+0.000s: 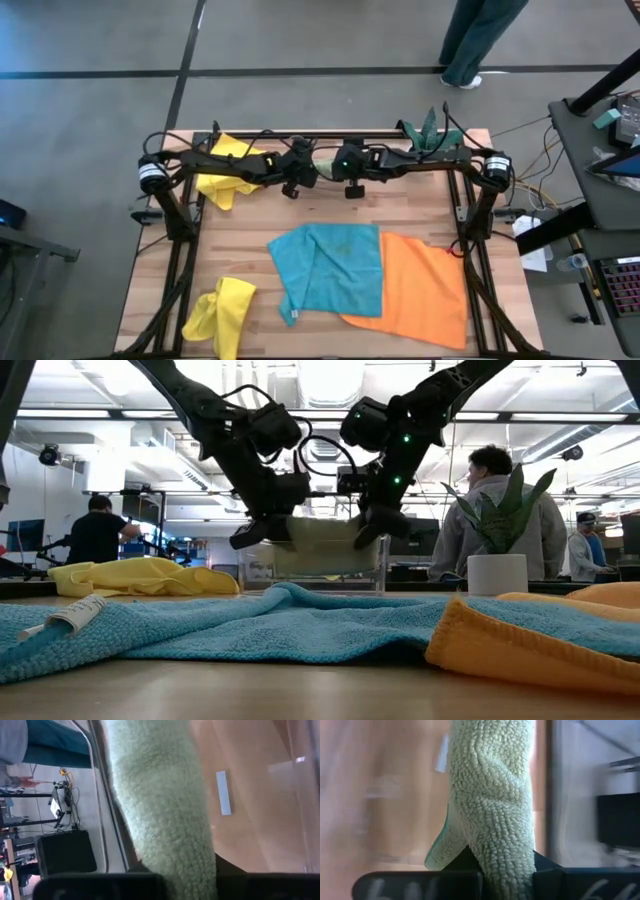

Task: Fold microfiber towels
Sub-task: Put the green folded towel into the transparent bin

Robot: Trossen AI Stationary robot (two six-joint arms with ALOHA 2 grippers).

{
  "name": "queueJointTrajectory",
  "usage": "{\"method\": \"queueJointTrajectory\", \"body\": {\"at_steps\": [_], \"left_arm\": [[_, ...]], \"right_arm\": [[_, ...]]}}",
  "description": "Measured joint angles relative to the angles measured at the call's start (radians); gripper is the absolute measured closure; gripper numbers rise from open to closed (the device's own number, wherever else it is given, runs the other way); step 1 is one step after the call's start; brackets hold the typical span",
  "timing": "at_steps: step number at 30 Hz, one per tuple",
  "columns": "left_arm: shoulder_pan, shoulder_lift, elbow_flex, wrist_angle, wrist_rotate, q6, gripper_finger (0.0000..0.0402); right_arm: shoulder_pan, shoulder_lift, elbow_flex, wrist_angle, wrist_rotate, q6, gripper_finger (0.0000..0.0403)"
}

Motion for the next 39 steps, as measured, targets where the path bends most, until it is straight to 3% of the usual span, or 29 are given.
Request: {"method": "queueJointTrajectory", "body": {"at_steps": [5, 12, 14, 18, 21, 33, 39], "left_arm": [[-0.011, -0.027, -0.002, -0.028, 0.009, -0.044, 0.0394], [-0.008, -0.117, 0.002, -0.088, 0.052, -0.163, 0.0396], [-0.006, -0.148, 0.002, -0.103, 0.065, -0.196, 0.0396], [0.03, -0.199, 0.018, -0.176, 0.221, -0.3, 0.0397], [0.069, -0.209, 0.026, -0.21, 0.323, -0.362, 0.0397], [0.158, -0.093, 0.046, -0.223, 0.508, -0.425, 0.0397], [0.158, -0.018, 0.101, -0.288, 0.529, -0.445, 0.0397]], "right_arm": [[-0.003, 0.0, 0.062, -0.11, -0.155, 0.106, 0.0385], [-0.022, -0.004, 0.145, -0.186, -0.209, 0.207, 0.0385], [-0.038, -0.006, 0.164, -0.201, -0.27, 0.247, 0.0385], [-0.088, -0.006, 0.178, -0.211, -0.448, 0.34, 0.0385], [-0.126, -0.006, 0.172, -0.194, -0.52, 0.388, 0.0385], [-0.162, 0.009, 0.145, -0.171, -0.523, 0.427, 0.0385], [-0.162, 0.08, 0.144, -0.173, -0.523, 0.435, 0.0385]]}}
